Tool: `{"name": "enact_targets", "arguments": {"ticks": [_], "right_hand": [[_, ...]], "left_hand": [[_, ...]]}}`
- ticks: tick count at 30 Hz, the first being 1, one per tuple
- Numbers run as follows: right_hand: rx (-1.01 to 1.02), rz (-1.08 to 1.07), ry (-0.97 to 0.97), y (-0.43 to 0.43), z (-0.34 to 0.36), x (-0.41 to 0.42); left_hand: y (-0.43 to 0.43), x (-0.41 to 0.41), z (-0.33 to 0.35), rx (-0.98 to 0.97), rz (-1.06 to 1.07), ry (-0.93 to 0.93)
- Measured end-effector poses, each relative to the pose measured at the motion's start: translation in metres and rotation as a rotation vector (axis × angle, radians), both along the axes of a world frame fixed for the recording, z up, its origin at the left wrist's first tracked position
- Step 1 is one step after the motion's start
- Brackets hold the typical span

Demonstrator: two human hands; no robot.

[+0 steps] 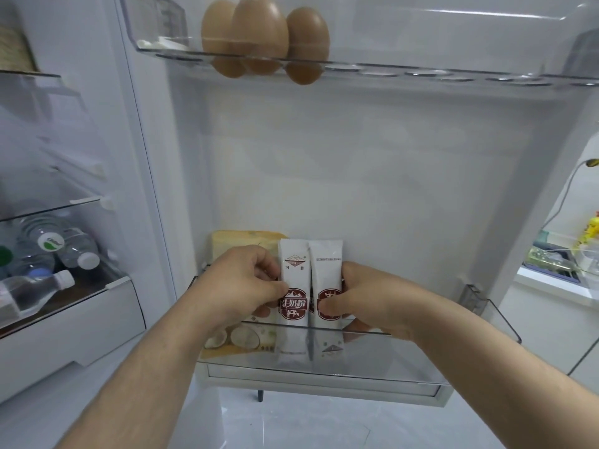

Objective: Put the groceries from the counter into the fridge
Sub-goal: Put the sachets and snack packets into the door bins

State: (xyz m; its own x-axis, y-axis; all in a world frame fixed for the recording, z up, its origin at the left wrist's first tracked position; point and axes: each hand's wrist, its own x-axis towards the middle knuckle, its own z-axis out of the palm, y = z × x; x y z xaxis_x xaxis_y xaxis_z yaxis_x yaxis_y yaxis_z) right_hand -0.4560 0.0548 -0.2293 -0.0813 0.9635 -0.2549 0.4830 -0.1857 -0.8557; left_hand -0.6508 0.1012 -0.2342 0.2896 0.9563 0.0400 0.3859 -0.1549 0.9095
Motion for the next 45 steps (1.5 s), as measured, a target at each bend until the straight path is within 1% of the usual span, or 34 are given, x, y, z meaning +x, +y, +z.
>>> {"name": "enact_targets", "arguments": {"ticks": [4,10,16,19,26,30,32,35,38,39,40,42,45], "right_hand": [[-0.013,-0.001,0.007,0.005,-0.002,0.000],[-0.096,0.021,0.105,0.010,-0.002,0.002],[-0.122,0.031,0.082,0.010,-0.003,0.000],[-0.147,0.034,0.038,0.009,0.000,0.003],[-0.154,0.053,-0.032,0.005,0.008,0.011],[-0.143,-0.008,-0.075,0.000,0.009,0.015],[-0.132,-0.049,-0.108,-0.003,0.010,0.018],[-0.088,-0.104,-0.216,-0.012,0.014,0.024],[0.020,-0.144,-0.378,-0.026,0.021,0.035],[0.081,-0.150,-0.430,-0.033,0.024,0.037],[0.149,-0.156,-0.485,-0.040,0.027,0.039],[0.285,-0.166,-0.620,-0.054,0.031,0.042],[0.403,-0.194,-0.874,-0.076,0.033,0.046]], "left_hand": [[-0.001,0.002,0.001,-0.031,0.018,-0.040],[-0.002,0.005,0.003,-0.038,0.027,-0.056],[-0.002,0.006,0.003,-0.041,0.036,-0.031],[-0.001,0.007,0.003,-0.028,0.047,-0.028],[0.002,0.006,-0.001,0.111,0.142,0.053],[-0.006,0.005,0.007,0.304,0.212,0.259],[-0.013,0.004,0.013,0.375,0.235,0.303],[-0.022,0.003,0.022,0.487,0.231,0.253],[-0.030,0.007,0.026,0.529,0.068,0.084],[-0.033,0.009,0.027,0.523,-0.009,0.064],[-0.035,0.012,0.028,0.524,-0.081,0.084],[-0.037,0.018,0.027,0.569,-0.181,0.190],[-0.039,0.030,0.032,0.704,-0.239,0.309]]}}
